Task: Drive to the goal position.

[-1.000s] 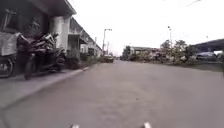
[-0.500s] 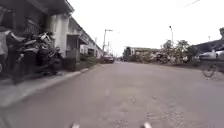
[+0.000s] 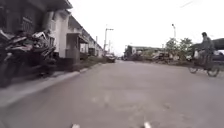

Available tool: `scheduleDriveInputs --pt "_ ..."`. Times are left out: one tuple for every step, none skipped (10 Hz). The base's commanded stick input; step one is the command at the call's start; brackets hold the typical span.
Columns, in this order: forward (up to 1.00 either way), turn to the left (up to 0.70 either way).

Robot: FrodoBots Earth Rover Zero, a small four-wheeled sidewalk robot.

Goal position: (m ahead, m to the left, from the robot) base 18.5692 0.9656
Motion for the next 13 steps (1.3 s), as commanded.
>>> scheduleDriveInputs --pt "0.70 0.00" --pt "0.70 0.01" --pt "0.70 0.03" --pt "0.70 0.10" --pt "0.70 0.06" --pt "0.70 0.00" --pt "0.70 0.00" --pt "0.70 0.00" --pt "0.70 0.00" --pt "0.70 0.00" --pt "0.70 0.00" --pt "0.70 0.00" --pt "0.70 0.00"
